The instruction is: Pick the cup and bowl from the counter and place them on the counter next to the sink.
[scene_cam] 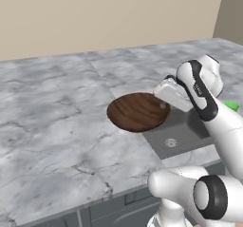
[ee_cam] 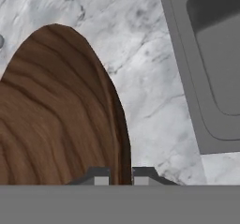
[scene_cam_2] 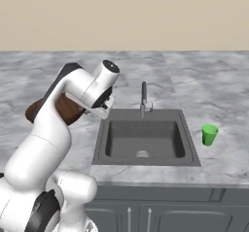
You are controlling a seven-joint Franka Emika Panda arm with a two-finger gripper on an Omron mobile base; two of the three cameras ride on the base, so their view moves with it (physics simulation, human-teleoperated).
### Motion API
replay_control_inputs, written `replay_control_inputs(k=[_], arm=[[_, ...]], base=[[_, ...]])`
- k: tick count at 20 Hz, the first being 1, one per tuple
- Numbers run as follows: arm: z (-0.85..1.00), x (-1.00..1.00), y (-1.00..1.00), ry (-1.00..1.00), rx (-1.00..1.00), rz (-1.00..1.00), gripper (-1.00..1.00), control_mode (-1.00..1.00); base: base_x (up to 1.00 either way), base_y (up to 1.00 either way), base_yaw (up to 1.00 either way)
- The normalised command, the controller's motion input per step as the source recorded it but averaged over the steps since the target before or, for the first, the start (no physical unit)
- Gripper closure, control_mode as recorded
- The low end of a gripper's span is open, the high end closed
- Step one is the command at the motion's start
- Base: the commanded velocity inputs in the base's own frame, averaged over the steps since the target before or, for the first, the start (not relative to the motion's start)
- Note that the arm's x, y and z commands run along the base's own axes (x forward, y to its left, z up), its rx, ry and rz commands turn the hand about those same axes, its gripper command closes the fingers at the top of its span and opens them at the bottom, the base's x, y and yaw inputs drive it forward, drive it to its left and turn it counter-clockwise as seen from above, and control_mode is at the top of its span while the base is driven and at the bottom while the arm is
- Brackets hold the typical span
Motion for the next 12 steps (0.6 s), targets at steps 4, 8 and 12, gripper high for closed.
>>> replay_control_inputs(k=[4,8,12], arm=[[-0.13,0.21,0.11,0.02,-0.06,0.0,1.0,-1.0],[-0.28,0.07,0.0,0.07,-0.05,0.0,1.0,-1.0],[-0.21,0.02,0.0,0.14,-0.06,0.0,1.0,-1.0]], base=[[0.0,0.0,0.0],[0.0,0.0,0.0],[0.0,0.0,0.0]])
